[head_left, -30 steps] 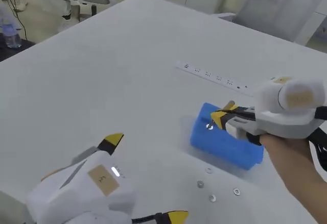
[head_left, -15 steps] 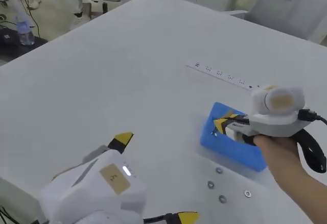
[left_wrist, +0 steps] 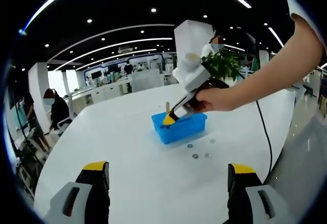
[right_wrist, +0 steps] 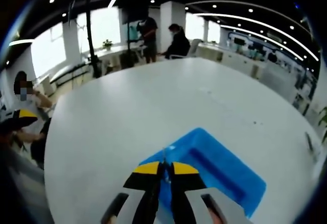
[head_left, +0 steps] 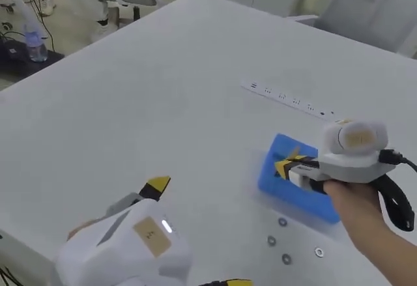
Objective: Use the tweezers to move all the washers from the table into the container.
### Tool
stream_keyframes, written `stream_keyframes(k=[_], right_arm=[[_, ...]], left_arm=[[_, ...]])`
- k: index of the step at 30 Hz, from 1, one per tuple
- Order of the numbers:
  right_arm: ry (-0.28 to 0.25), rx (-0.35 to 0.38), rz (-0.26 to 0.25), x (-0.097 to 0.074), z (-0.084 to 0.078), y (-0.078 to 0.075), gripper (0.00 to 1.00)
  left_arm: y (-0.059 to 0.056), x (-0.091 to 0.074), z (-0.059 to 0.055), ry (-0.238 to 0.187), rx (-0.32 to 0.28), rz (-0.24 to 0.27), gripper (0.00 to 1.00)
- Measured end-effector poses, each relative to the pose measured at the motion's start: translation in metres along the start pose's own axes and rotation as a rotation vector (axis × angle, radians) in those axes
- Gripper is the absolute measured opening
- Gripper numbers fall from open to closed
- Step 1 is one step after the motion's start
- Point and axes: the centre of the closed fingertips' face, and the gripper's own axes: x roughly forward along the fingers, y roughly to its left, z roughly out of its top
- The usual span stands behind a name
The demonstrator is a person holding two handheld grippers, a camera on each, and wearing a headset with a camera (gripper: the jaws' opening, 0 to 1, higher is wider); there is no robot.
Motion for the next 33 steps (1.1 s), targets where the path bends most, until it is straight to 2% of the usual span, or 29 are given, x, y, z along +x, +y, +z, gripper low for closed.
stream_keyframes(k=[3,6,9,14,21,23,26,29,33], right_arm=[[-0.020,0.019,-0.008,-0.005,0.004,-0.002,0.03],[-0.056,0.008,-0.016,-0.016,0.016,-0.002,0.03],[-0.102,0.001,-0.028,-0.038,0.026,0.001,0.03],[-0.153,0.003,-0.040,-0.063,0.031,0.006,0.03],[-0.195,-0.015,-0.040,-0.091,0.034,0.024,0.03],[-0.205,-0.021,-0.035,-0.096,0.034,0.034,0.03],[-0.205,-0.026,-0.023,-0.102,0.029,0.045,0.03],[-0.184,-0.041,-0.019,-0.104,0.015,0.055,0.03],[-0.161,0.003,0.004,-0.103,-0.003,0.065,0.03]], left_arm=[[0.000,0.000,-0.001,0.006,0.009,0.000,0.99],[0.000,0.000,-0.001,0.006,0.011,0.003,0.99],[0.000,0.000,-0.002,0.015,0.009,-0.003,0.99],[-0.003,0.000,-0.003,0.019,0.023,-0.011,0.99],[-0.004,0.000,-0.003,0.023,0.040,-0.013,0.99],[-0.004,0.000,-0.003,0.021,0.041,-0.014,0.99],[-0.004,0.000,-0.003,0.020,0.042,-0.014,0.99],[-0.003,0.000,-0.003,0.023,0.042,-0.009,0.99],[-0.003,-0.001,-0.002,0.016,0.039,-0.007,0.99]])
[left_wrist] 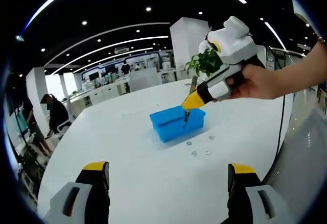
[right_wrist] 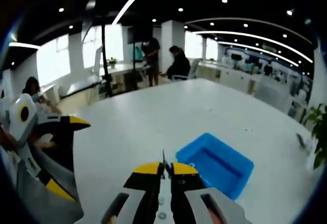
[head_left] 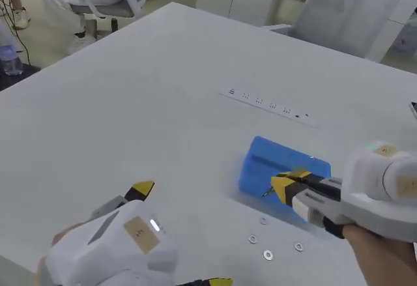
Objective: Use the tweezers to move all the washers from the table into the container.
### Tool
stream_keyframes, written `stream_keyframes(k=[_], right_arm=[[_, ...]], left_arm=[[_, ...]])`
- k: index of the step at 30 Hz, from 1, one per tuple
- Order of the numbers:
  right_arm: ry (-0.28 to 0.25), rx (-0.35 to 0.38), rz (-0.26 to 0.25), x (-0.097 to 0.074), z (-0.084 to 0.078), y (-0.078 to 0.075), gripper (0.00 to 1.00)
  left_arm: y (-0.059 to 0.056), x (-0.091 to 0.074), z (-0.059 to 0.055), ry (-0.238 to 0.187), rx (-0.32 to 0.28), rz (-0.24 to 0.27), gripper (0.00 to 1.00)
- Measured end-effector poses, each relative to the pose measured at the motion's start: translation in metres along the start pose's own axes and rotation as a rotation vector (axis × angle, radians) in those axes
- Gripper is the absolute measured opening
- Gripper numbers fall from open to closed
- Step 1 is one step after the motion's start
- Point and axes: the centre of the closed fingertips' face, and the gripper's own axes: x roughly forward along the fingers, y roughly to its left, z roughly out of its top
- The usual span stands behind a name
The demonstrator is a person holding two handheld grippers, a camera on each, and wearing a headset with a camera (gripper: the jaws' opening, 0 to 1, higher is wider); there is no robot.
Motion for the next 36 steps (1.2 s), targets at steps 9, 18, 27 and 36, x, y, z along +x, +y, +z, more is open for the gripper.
stream_keyframes(k=[9,18,27,36], right_arm=[[0.094,0.034,0.010,0.012,-0.039,0.004,0.03],[0.144,0.058,0.024,0.021,-0.056,0.003,0.03],[0.166,0.039,0.024,0.025,-0.065,0.002,0.03],[0.138,0.107,0.016,0.027,-0.062,-0.006,0.03]], left_arm=[[-0.004,0.000,0.000,0.005,0.011,-0.016,0.99],[-0.003,0.001,-0.002,0.016,0.020,-0.012,0.99],[-0.003,0.001,-0.004,0.024,0.023,-0.010,0.99],[-0.003,0.002,-0.006,0.035,0.035,-0.008,0.99]])
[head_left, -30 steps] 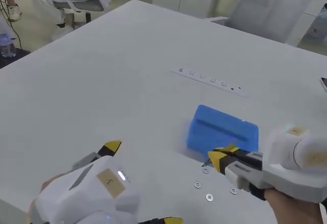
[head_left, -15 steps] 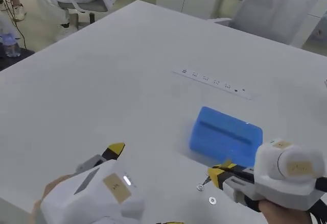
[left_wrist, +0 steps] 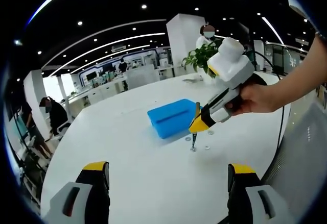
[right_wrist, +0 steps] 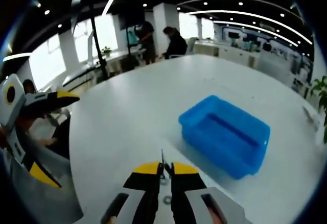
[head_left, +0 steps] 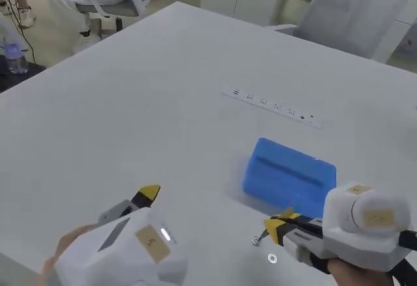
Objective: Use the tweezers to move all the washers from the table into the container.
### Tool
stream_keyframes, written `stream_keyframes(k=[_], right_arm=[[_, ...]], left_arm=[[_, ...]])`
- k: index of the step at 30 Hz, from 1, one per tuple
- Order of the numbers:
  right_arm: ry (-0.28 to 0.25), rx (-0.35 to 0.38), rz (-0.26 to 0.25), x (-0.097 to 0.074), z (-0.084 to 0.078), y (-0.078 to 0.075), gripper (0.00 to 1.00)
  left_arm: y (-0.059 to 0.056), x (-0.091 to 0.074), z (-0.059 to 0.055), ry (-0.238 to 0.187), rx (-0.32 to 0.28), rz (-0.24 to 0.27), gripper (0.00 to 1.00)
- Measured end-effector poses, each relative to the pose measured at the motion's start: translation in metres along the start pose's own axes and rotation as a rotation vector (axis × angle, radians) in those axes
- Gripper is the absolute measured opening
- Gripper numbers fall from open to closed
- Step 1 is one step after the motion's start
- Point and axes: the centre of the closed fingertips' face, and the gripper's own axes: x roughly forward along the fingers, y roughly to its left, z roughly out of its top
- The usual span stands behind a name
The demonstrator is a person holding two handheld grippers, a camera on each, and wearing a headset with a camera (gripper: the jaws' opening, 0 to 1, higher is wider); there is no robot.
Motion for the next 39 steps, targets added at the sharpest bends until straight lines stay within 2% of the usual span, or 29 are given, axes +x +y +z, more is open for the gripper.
stream_keyframes(k=[4,11,20,26,39], right_arm=[[0.017,-0.007,-0.004,0.003,-0.003,-0.001,0.03],[0.030,-0.023,0.001,0.004,-0.006,0.008,0.03],[0.020,-0.078,-0.025,0.003,-0.005,0.008,0.02],[0.054,-0.102,-0.019,0.002,-0.005,0.008,0.02],[0.005,-0.100,-0.008,-0.024,0.026,0.005,0.02]], left_arm=[[0.000,0.000,0.000,0.000,0.000,0.001,0.99],[0.000,0.001,-0.002,0.012,0.007,0.003,0.98],[0.000,0.001,-0.002,0.013,0.016,0.003,0.98],[0.000,0.000,-0.001,0.008,0.017,0.004,0.98],[0.003,-0.002,0.002,-0.007,0.007,0.009,0.97]])
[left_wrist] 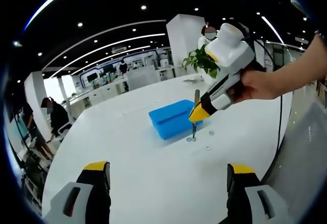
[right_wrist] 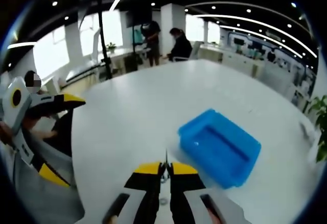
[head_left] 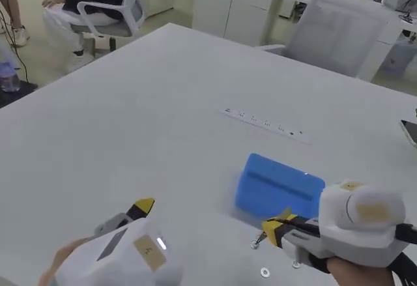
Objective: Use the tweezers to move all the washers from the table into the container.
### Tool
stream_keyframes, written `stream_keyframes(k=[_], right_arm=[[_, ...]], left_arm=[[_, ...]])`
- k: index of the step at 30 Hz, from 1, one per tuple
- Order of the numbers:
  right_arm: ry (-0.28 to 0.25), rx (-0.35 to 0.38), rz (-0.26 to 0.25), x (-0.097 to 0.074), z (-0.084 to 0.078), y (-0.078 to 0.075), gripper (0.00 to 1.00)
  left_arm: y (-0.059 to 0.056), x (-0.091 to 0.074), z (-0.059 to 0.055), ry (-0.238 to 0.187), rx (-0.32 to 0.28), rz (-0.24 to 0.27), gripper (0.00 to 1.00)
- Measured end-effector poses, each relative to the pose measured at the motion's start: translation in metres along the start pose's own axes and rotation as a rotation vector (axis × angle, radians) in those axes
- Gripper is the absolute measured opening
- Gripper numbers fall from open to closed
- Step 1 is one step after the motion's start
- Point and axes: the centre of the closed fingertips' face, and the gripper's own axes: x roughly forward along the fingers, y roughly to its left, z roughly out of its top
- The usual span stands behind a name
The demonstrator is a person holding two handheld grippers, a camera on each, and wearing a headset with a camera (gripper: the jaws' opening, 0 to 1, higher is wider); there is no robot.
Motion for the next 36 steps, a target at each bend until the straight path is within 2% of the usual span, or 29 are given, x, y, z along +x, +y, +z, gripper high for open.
stream_keyframes(k=[6,7,9,15,20,22,25,27,36], right_arm=[[-0.042,0.017,-0.017,-0.008,0.016,-0.014,0.02],[-0.050,0.020,-0.024,-0.009,0.019,-0.017,0.02],[-0.064,0.026,-0.040,-0.010,0.024,-0.022,0.02],[-0.109,0.059,-0.084,-0.009,0.042,-0.038,0.02],[-0.114,0.052,-0.102,0.003,0.050,-0.050,0.02],[-0.112,0.046,-0.118,0.007,0.052,-0.052,0.02],[-0.104,0.056,-0.142,0.017,0.052,-0.064,0.02],[-0.101,0.071,-0.142,0.023,0.052,-0.069,0.02],[-0.037,0.075,-0.148,0.055,0.036,-0.081,0.02]], left_arm=[[0.001,-0.001,0.001,-0.005,-0.033,-0.009,0.97],[0.001,-0.001,0.003,-0.017,-0.054,-0.018,0.97],[0.000,0.000,0.001,-0.007,-0.082,-0.034,0.97],[-0.004,0.000,0.001,-0.003,-0.072,-0.047,0.98],[-0.005,-0.002,0.003,0.004,-0.065,-0.056,0.98],[-0.003,-0.003,0.004,0.003,-0.080,-0.058,0.98],[-0.001,-0.003,0.005,0.005,-0.101,-0.059,0.98],[0.001,-0.003,0.006,0.010,-0.112,-0.058,0.97],[0.003,-0.003,0.015,0.010,-0.148,-0.072,0.97]])
